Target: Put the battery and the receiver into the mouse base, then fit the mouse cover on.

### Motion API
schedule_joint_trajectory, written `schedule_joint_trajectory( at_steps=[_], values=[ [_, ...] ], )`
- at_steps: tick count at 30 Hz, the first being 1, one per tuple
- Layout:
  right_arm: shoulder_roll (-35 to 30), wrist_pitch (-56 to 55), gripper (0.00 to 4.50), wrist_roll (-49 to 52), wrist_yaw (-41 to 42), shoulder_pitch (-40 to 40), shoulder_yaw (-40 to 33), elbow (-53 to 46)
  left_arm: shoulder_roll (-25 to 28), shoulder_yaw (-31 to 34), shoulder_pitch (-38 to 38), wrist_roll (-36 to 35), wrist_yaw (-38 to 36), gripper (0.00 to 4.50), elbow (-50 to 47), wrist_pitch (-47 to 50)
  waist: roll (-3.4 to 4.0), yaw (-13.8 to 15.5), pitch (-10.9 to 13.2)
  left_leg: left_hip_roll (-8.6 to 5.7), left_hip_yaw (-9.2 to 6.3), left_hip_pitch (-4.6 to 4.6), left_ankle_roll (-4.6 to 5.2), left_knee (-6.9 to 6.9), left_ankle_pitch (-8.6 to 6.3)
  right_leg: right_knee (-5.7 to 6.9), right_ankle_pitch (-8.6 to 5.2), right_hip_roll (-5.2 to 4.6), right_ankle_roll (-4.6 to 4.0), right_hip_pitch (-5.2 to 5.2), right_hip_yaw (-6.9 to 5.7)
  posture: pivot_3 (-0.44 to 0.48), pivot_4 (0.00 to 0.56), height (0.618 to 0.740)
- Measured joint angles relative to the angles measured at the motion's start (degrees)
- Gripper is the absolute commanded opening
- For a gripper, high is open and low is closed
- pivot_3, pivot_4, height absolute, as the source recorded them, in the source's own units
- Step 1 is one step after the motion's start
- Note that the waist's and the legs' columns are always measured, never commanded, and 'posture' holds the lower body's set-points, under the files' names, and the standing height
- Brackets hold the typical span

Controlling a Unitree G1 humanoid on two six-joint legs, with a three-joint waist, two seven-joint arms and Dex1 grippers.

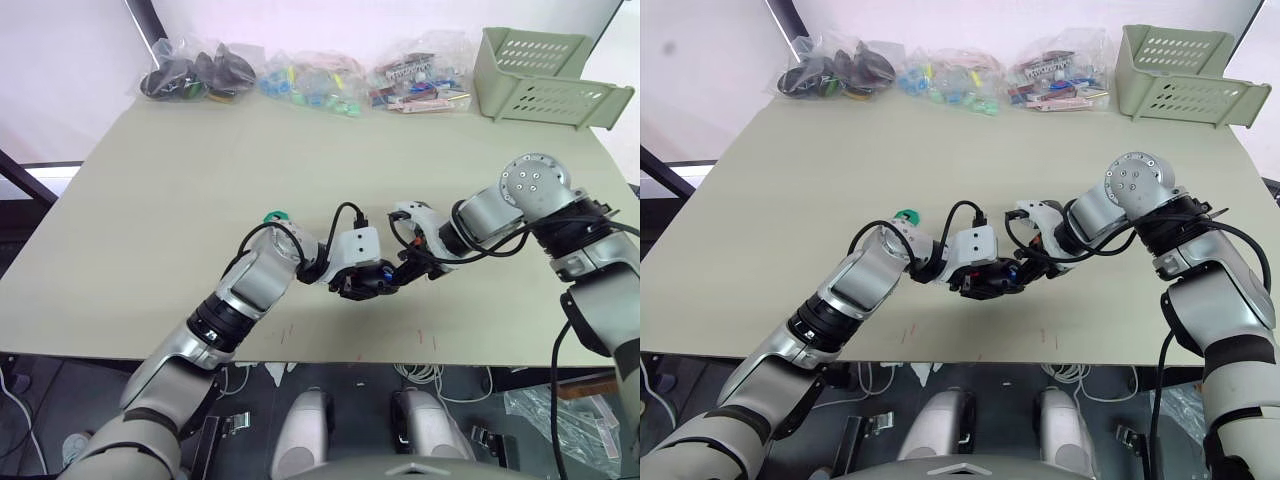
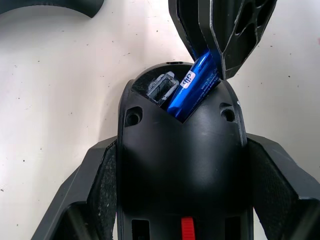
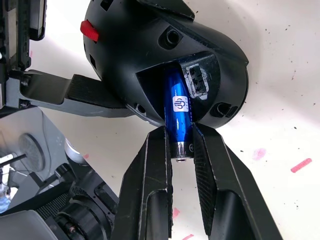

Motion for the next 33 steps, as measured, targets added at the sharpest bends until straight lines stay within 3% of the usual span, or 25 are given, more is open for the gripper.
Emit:
schedule_joint_trajectory(
  at_steps=[3, 4, 5, 9, 14, 19, 24, 28, 33],
  values=[
    [0.05, 0.00, 2.48, -1.42, 0.47, 0.05, 1.50, 0.26, -0.11, 0.00, 0.03, 0.01, 0.09, 2.93, -0.16, 0.04, 0.02, 0.05, 0.01, -0.01, 0.02, -0.02, 0.00, 0.00, 0.00, -0.01, -0.02, -0.03, -0.02, -0.01, 0.01, 0.000, 0.150, 0.740],
    [0.05, 0.00, 2.48, -1.59, 0.52, 0.05, 1.63, 0.26, -0.13, 0.00, 0.05, 0.00, 0.09, 2.93, -0.20, 0.06, 0.02, 0.05, 0.01, 0.00, 0.02, -0.03, 0.00, 0.00, 0.00, -0.01, -0.02, -0.03, -0.02, -0.01, 0.01, 0.000, 0.150, 0.740],
    [0.04, 0.00, 2.92, -1.61, 0.54, 0.05, 1.63, 0.26, -0.14, 0.00, 0.05, 0.00, 0.09, 2.93, -0.21, 0.07, 0.02, 0.06, 0.01, -0.01, 0.02, -0.03, 0.00, 0.00, 0.00, -0.02, -0.02, -0.03, -0.02, -0.01, 0.01, 0.000, 0.150, 0.740],
    [-1.56, 0.00, 2.92, -0.90, 1.44, 0.04, 1.97, -0.43, -0.41, -0.02, 0.08, 0.01, 0.15, 2.93, -0.28, 0.13, 0.02, 0.21, 0.01, -0.02, 0.00, -0.07, 0.00, -0.04, 0.00, -0.09, 0.02, -0.11, -0.02, -0.01, -0.01, 0.000, 0.150, 0.740],
    [-10.15, -0.01, 2.92, 0.40, 1.40, 3.07, -2.74, -12.46, -0.58, 0.03, 0.24, -0.12, -0.01, 2.93, -0.61, 0.50, 0.02, 0.24, 0.01, -0.02, -0.07, -0.17, 0.03, -0.18, -0.02, -0.44, 0.06, -0.15, 0.02, 0.02, -0.10, 0.000, 0.150, 0.740],
    [-13.95, -4.86, 2.92, -2.00, 2.24, 20.32, -15.08, -33.30, -0.97, 0.02, 0.16, -0.32, 0.20, 2.93, -0.68, 0.91, 0.02, 0.87, 0.00, -0.05, -0.25, -0.46, 0.05, -0.18, -0.03, -0.60, 0.15, -0.17, 0.20, -0.05, -0.27, 0.000, 0.150, 0.740],
    [-17.05, -20.17, 2.92, -13.38, 12.38, 41.84, -22.92, -56.99, -1.04, 0.09, 0.05, -0.39, 0.27, 2.93, -0.63, 1.21, 0.06, 1.20, -0.01, -0.09, -0.46, -0.68, 0.09, -0.06, -0.06, -0.64, 0.00, -0.12, 0.46, -0.13, -0.47, 0.000, 0.150, 0.740],
    [-16.05, -30.69, 2.92, -20.38, 19.49, 52.97, -27.73, -62.91, -1.20, -0.04, 0.15, -0.42, 0.80, 2.93, -0.52, 1.28, 0.05, 1.37, -0.02, -0.06, -0.66, -0.68, 0.08, 0.14, -0.06, -0.63, -0.03, -0.04, 0.44, -0.03, -0.69, 0.000, 0.150, 0.740],
    [-11.32, -45.90, 2.92, -35.88, 22.87, 58.56, -28.20, -64.99, -0.89, -0.01, 0.20, -0.42, 0.97, 2.93, -0.52, 1.59, 0.12, 1.21, -0.04, -0.05, -0.63, -0.58, 0.08, 0.18, -0.05, -0.57, -0.12, 0.00, 0.27, -0.01, -0.66, 0.000, 0.150, 0.740]
  ],
)
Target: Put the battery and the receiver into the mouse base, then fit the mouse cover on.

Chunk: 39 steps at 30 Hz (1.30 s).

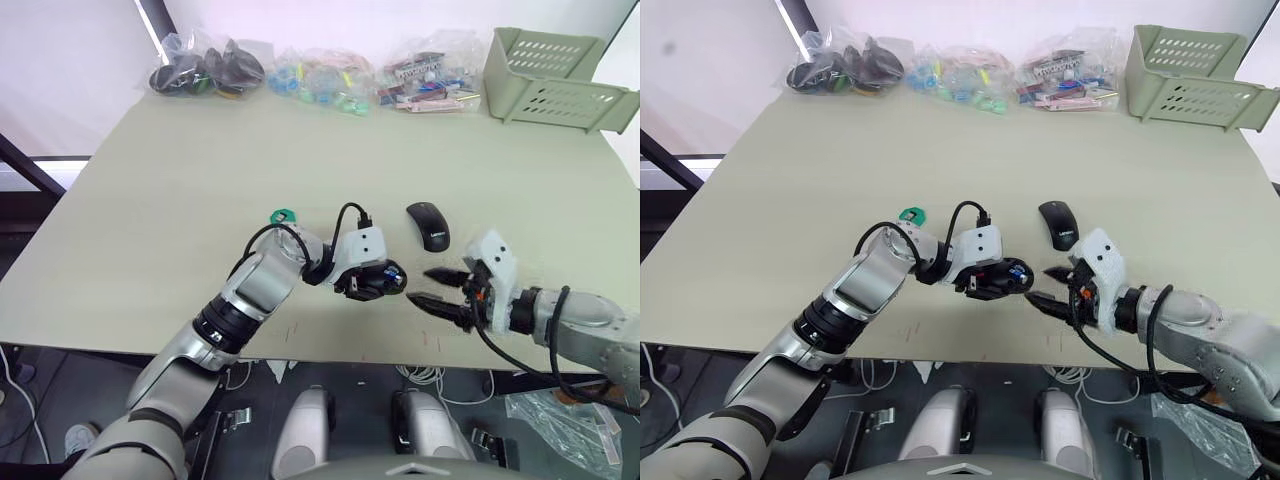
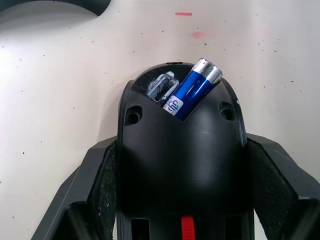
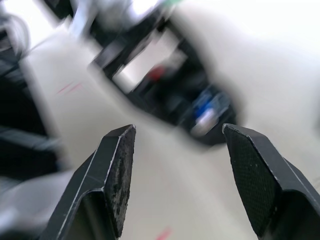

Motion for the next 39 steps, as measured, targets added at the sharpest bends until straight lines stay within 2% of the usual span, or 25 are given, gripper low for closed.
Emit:
schedule_joint_trajectory(
  at_steps=[2, 4, 5, 6, 9, 10, 12, 16, 27, 34, 39],
  values=[
    [1.93, -2.28, 2.92, -2.27, 0.04, 0.59, 0.16, 0.10, -0.03, -0.02, 0.02, -0.04, -0.01, 2.93, -0.05, 0.02, 0.00, 0.01, 0.00, 0.01, -0.02, 0.00, 0.00, 0.00, 0.00, 0.00, 0.00, 0.03, -0.01, 0.02, -0.01, 0.000, 0.150, 0.740],
    [5.23, -7.06, 2.39, -5.06, 1.46, 2.17, 0.73, 1.45, -0.08, -0.16, 0.04, -0.05, 0.00, 2.93, -0.16, 0.04, -0.04, 0.07, -0.02, 0.02, -0.06, 0.00, 0.00, -0.03, 0.00, -0.01, 0.00, 0.07, 0.00, 0.03, -0.03, 0.000, 0.150, 0.740],
    [6.69, -12.03, 2.27, -8.85, 4.64, 3.79, 3.71, 3.98, -0.16, -0.24, 0.06, -0.07, 0.03, 2.93, -0.48, 0.32, 0.01, 0.17, -0.01, 0.00, -0.03, -0.02, 0.00, -0.03, 0.00, 0.00, 0.01, 0.05, 0.00, 0.02, -0.01, 0.000, 0.150, 0.740],
    [8.96, -15.24, 1.81, -10.72, 7.94, 4.85, 4.96, 7.70, -0.17, -0.28, 0.05, -0.10, 0.11, 2.93, -0.69, 0.80, 0.00, 0.18, -0.01, 0.00, -0.02, -0.02, 0.00, -0.03, 0.00, -0.01, 0.01, 0.05, -0.01, 0.03, 0.00, 0.000, 0.150, 0.740],
    [12.60, -18.72, 0.20, -12.40, 10.06, 5.63, 5.43, 11.32, -0.18, -0.36, 0.06, -0.09, 0.43, 2.93, -0.91, 1.31, 0.02, 0.19, -0.01, 0.01, -0.01, 0.00, 0.00, -0.02, 0.00, 0.02, 0.00, 0.06, -0.02, 0.03, 0.02, 0.000, 0.150, 0.740],
    [12.59, -18.93, 0.09, -12.66, 10.15, 5.63, 5.45, 11.47, -0.17, -0.36, 0.06, -0.09, 0.44, 2.93, -0.93, 1.35, 0.02, 0.19, -0.01, 0.01, -0.01, 0.00, 0.00, -0.01, 0.00, 0.02, 0.00, 0.06, -0.02, 0.03, 0.02, 0.000, 0.150, 0.740],
    [14.42, -25.19, 0.03, -19.38, 12.67, 5.19, 6.69, 17.21, -0.03, -0.38, 0.05, -0.09, 0.48, 2.93, -1.13, 2.00, 0.01, 0.17, -0.02, 0.01, 0.00, 0.06, 0.00, -0.01, 0.00, 0.03, 0.00, 0.07, -0.02, 0.05, 0.02, 0.000, 0.150, 0.740],
    [18.00, -28.92, 0.03, -22.76, 14.04, 3.99, 8.30, 20.69, 0.01, -0.43, 0.00, -0.10, 0.42, 2.93, -1.14, 2.03, 0.02, 0.17, -0.01, 0.03, -0.03, 0.09, 0.00, -0.02, 0.00, 0.12, 0.00, 0.12, -0.02, 0.05, 0.02, 0.000, 0.150, 0.740],
    [23.67, -33.35, 0.03, -27.86, 16.23, 3.52, 8.45, 27.27, -0.06, -0.66, -0.57, -0.18, 0.33, 2.93, -0.40, 2.11, 0.02, 0.23, -0.01, 0.02, 0.01, 0.16, -0.01, 0.01, 0.01, 0.27, 0.02, 0.11, -0.03, 0.06, 0.07, 0.000, 0.150, 0.740],
    [28.10, -39.67, 0.03, -31.00, 16.42, 3.97, 9.11, 32.75, -0.03, -0.65, -0.57, -0.04, 0.57, 2.93, 0.00, 3.08, -0.02, -0.01, -0.06, 0.02, 0.41, 0.79, -0.01, -0.01, 0.00, 0.68, -0.03, 0.13, -0.06, 0.28, 0.55, 0.000, 0.150, 0.740],
    [30.69, -41.68, 0.03, -32.61, 16.24, 3.61, 9.67, 37.92, 0.20, -0.81, -0.53, -0.07, 0.39, 2.93, 0.14, 3.58, -0.19, -0.87, -0.55, 0.04, 0.47, 0.86, -0.01, -0.03, 0.00, 0.77, -0.05, 0.14, -0.10, 0.28, 0.62, 0.000, 0.150, 0.740]
  ],
)
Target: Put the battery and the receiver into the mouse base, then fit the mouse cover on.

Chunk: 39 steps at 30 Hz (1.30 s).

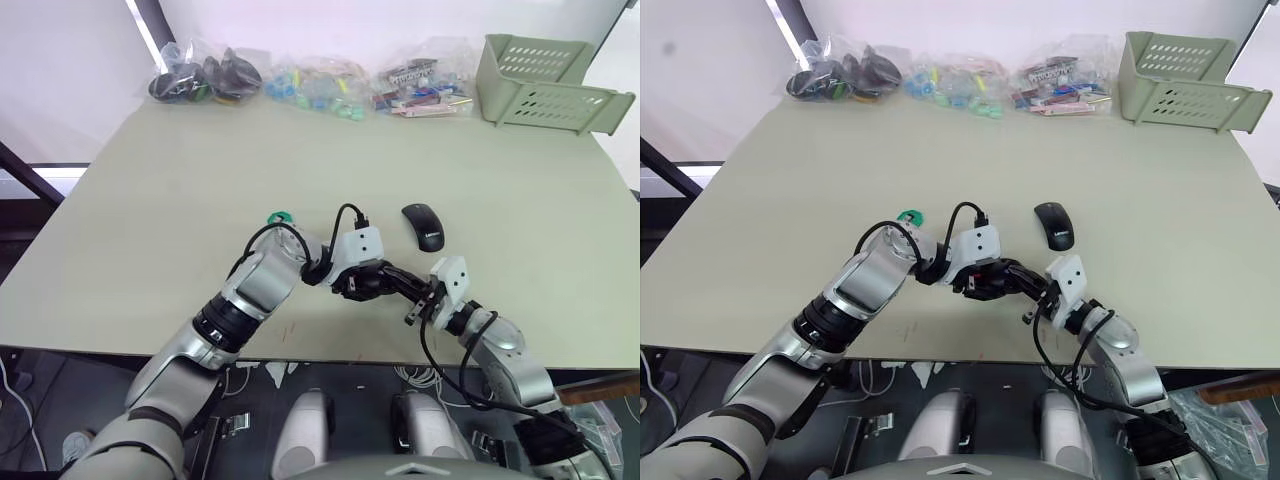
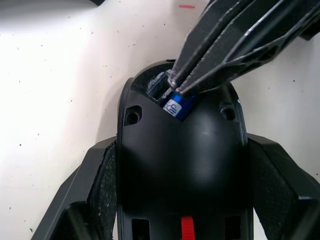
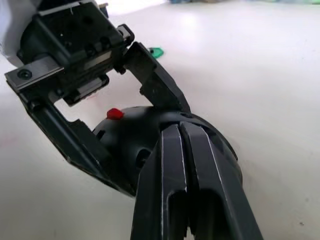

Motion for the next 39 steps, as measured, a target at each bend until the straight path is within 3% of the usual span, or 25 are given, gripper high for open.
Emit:
schedule_joint_trajectory(
  at_steps=[6, 11, 14, 15, 20, 22, 23, 30, 36, 39],
  values=[
    [0.78, -2.03, 0.03, -0.20, 1.32, -0.68, -0.48, 2.79, -0.05, -0.33, 0.07, 0.04, 0.21, 2.93, 0.46, 0.39, -0.07, -0.29, -0.60, 0.02, 0.02, 0.08, 0.00, -0.03, 0.00, 0.04, -0.02, 0.02, -0.04, 0.03, 0.03, 0.000, 0.150, 0.740],
    [-3.52, 4.01, 0.03, 3.59, 3.85, 1.30, -2.81, -3.38, -0.57, -0.31, 0.02, -0.02, 0.18, 2.93, 0.36, 0.39, 0.02, 0.03, -0.55, -0.04, 0.11, -0.08, -0.01, -0.01, -0.01, -0.01, -0.02, -0.08, -0.04, -0.07, 0.11, 0.000, 0.150, 0.740],
    [-10.74, 11.09, 0.74, 9.53, 6.71, 2.25, -6.31, -11.04, -0.74, -0.25, -0.03, 0.00, 0.44, 2.93, 0.38, 0.21, 0.26, 0.18, -0.37, -0.14, 0.24, -0.12, 0.00, 0.02, -0.01, 0.00, -0.02, -0.23, -0.03, -0.13, 0.21, 0.000, 0.150, 0.740],
    [-12.79, 12.79, 1.34, 11.45, 7.33, 2.23, -8.40, -13.36, -0.79, -0.26, -0.04, -0.01, 0.47, 2.93, 0.41, 0.20, 0.27, 0.19, -0.37, -0.14, 0.25, -0.12, 0.00, 0.02, -0.01, -0.01, -0.02, -0.23, -0.02, -0.12, 0.22, 0.000, 0.150, 0.740],
    [-29.17, 20.29, 3.20, 22.18, 16.76, 8.12, -20.10, -26.16, -1.36, -0.28, -0.27, -0.03, 0.64, 2.93, 0.70, -0.15, 0.27, 1.18, -0.36, -0.15, 0.16, -0.15, 0.01, -0.04, -0.01, -0.09, -0.06, -0.16, 0.02, -0.12, 0.15, 0.000, 0.150, 0.740],
    [-33.89, 23.71, 4.29, 26.56, 19.58, 10.96, -26.22, -28.99, -1.63, -0.23, -0.35, -0.06, 0.66, 2.93, 1.27, -0.24, 0.21, 1.20, -0.32, -0.11, 0.22, -0.12, 0.01, 0.00, -0.01, -0.08, -0.06, -0.14, 0.04, -0.12, 0.19, 0.000, 0.150, 0.740],
    [-34.53, 24.09, 4.41, 27.33, 19.89, 11.07, -27.56, -29.44, -1.64, -0.21, -0.38, -0.06, 0.67, 2.93, 1.45, -0.26, 0.20, 1.17, -0.34, -0.11, 0.24, -0.08, 0.01, 0.01, -0.01, -0.08, -0.06, -0.14, 0.05, -0.10, 0.21, 0.000, 0.150, 0.740],
    [-38.51, 26.66, 4.41, 30.52, 23.22, 20.60, -40.17, -33.70, -1.65, -0.01, -0.46, -0.13, 0.63, 2.93, 1.65, -0.68, 0.19, 1.42, -0.34, -0.12, 0.23, -0.19, 0.01, 0.00, -0.02, -0.23, -0.06, -0.19, 0.06, -0.10, 0.18, 0.000, 0.150, 0.740],
    [-37.38, 26.52, 4.41, 30.26, 23.70, 25.56, -44.41, -34.56, -1.58, 0.33, -0.37, -0.41, 0.30, 2.93, 2.15, -1.31, 0.19, 1.30, -0.34, -0.11, 0.26, -0.15, 0.01, 0.02, -0.02, -0.21, -0.06, -0.19, 0.07, -0.10, 0.19, 0.000, 0.150, 0.740],
    [-36.95, 26.39, 4.50, 29.99, 23.64, 25.92, -44.56, -34.65, -1.70, 0.60, -0.36, -0.69, 0.22, 4.05, 2.77, -2.43, 0.20, 1.34, -0.34, -0.11, 0.26, -0.16, 0.01, 0.02, -0.02, -0.22, -0.06, -0.19, 0.07, -0.11, 0.19, 0.000, 0.150, 0.740]
  ],
)
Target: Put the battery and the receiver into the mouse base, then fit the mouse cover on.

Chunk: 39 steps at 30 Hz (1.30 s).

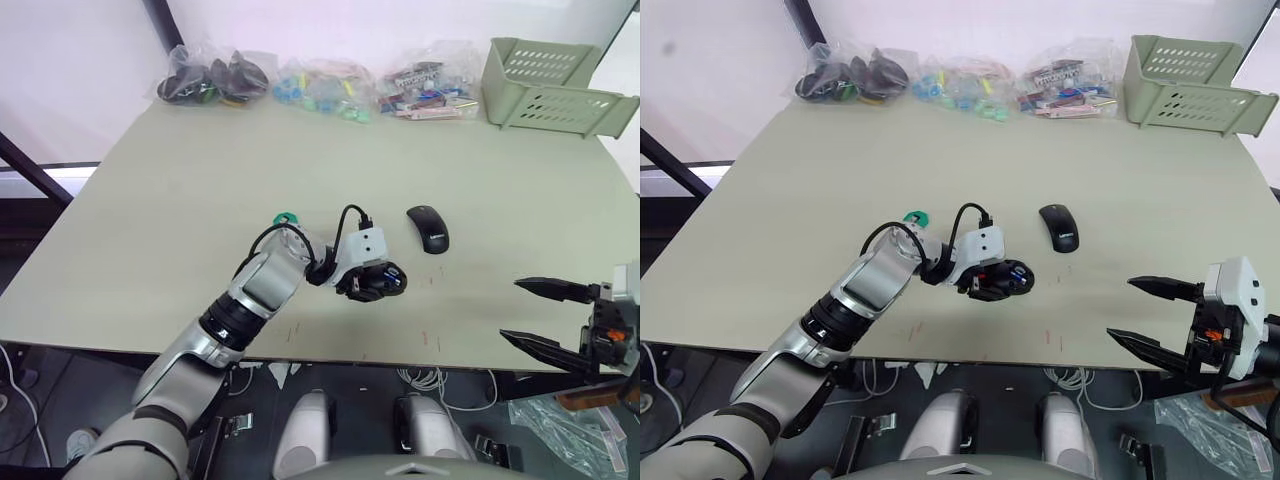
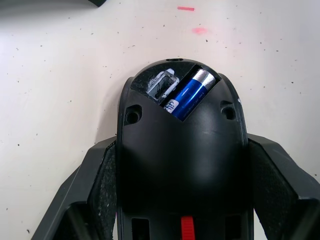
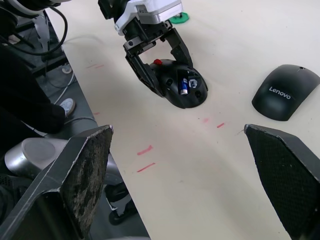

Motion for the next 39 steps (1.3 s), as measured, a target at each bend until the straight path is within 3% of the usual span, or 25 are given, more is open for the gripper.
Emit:
schedule_joint_trajectory(
  at_steps=[1, 6, 13, 18, 26, 32, 39],
  values=[
    [0.44, -0.09, 4.50, -0.07, -0.10, 0.09, 0.01, -0.21, -0.16, 0.70, 0.27, -0.96, -0.03, 4.37, 1.04, -1.03, -0.08, -0.02, 0.06, 0.00, 0.00, -0.03, 0.00, 0.00, 0.00, -0.01, 0.00, 0.00, 0.00, -0.02, 0.00, 0.000, 0.150, 0.740],
    [2.28, -0.86, 4.50, -0.99, -0.47, -0.06, 0.13, -0.08, 1.02, 4.80, 1.23, -5.65, -0.92, 4.37, -1.88, -0.26, -0.24, -0.29, 0.29, 0.07, 0.00, -0.05, 0.00, -0.05, 0.00, 0.00, 0.00, 0.06, -0.01, -0.08, 0.00, 0.000, 0.150, 0.740],
    [5.88, -5.30, 4.50, -3.63, -1.12, -2.00, 1.74, 1.18, 8.39, 19.01, 8.34, -17.02, -2.89, 4.37, -13.56, 4.63, -0.22, -1.15, 0.48, 0.14, -0.01, -0.03, 0.00, -0.10, 0.00, 0.02, 0.00, 0.08, -0.01, -0.10, -0.03, 0.000, 0.150, 0.740],
    [9.31, -9.91, 4.50, -6.50, -2.79, -8.24, 5.49, 4.16, 11.08, 33.58, 19.02, -21.88, 3.23, 4.37, -17.11, 5.07, -0.29, -1.61, 0.61, 0.17, 0.03, 0.02, -0.01, -0.10, 0.00, 0.02, 0.00, 0.04, -0.01, -0.09, -0.01, 0.000, 0.150, 0.740],
    [10.33, -11.28, 4.50, -3.28, 1.54, -14.77, 8.66, 11.81, 7.35, 47.46, 30.29, -26.22, 13.06, 4.37, -17.34, 1.77, -0.36, -1.14, 0.72, 0.17, 0.14, 0.04, -0.01, -0.07, 0.00, 0.03, 0.01, -0.11, -0.01, -0.08, 0.06, 0.000, 0.150, 0.740],
    [14.81, -19.79, 4.50, -6.52, 5.45, -14.01, 9.53, 19.63, 3.42, 53.00, 34.50, -29.02, 20.80, 4.37, -17.05, 1.90, -0.40, -1.17, 0.76, 0.13, 0.15, 0.07, -0.01, -0.07, 0.00, 0.11, 0.02, -0.08, -0.02, -0.08, 0.05, 0.000, 0.150, 0.740],
    [16.54, -28.42, 4.50, -8.84, 11.72, -13.34, 9.97, 27.49, 3.46, 53.56, 36.20, -30.27, 22.85, 4.37, -15.37, -0.86, -0.38, -1.51, 0.77, 0.15, 0.20, 0.10, -0.02, -0.08, -0.01, 0.16, 0.06, -0.05, -0.10, -0.11, 0.08, 0.000, 0.150, 0.740]
  ],
)
